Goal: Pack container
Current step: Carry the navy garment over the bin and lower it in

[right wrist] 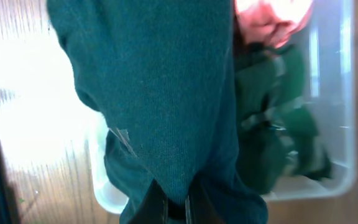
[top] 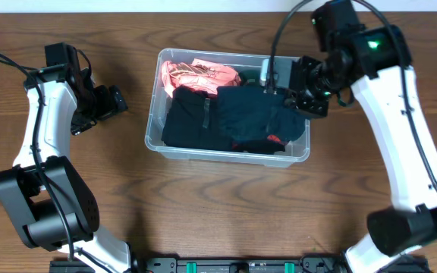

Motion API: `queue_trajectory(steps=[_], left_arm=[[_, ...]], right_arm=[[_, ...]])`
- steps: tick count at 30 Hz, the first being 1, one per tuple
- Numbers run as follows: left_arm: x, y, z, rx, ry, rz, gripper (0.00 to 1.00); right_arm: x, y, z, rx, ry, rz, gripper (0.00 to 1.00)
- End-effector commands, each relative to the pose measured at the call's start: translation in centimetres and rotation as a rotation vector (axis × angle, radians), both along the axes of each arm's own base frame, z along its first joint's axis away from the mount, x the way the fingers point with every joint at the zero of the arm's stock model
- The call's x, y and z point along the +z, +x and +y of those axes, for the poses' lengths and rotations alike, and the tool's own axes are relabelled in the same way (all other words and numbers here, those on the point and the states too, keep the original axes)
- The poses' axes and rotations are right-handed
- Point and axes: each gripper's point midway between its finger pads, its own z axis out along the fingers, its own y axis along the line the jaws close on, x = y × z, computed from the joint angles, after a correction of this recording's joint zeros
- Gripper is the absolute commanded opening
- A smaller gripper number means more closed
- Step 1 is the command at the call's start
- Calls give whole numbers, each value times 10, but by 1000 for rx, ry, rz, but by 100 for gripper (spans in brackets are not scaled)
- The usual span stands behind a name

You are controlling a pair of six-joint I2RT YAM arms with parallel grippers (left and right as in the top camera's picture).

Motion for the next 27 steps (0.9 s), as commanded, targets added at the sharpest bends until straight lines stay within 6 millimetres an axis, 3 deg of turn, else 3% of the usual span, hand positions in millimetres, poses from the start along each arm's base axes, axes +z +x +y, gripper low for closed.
queue_trajectory(steps=[1, 14, 15, 17, 18, 22, 27], left_arm=[[-2, -2, 2, -1, 3, 9, 98], [-2, -2, 2, -1, 3, 9, 98], [-2, -2, 2, -1, 4, 9, 98], [-2, -2, 2, -1, 3, 9, 98], [-2, -2, 2, -1, 4, 9, 98], [-2, -2, 2, -1, 3, 9, 98], [-2, -2, 2, -1, 3, 9, 98]], right_arm=[[-26, 2, 7, -48, 3, 113, 1], [-98, -13, -2, -65, -99, 385, 1], [-101, -13, -2, -66, -102, 391, 10], [-102, -12, -2, -66, -102, 386, 41], [-102, -10, -2, -66, -104, 377, 50], [-90, 0, -3, -95, -107, 328, 67], [-56, 21, 4, -139, -60, 220, 81]])
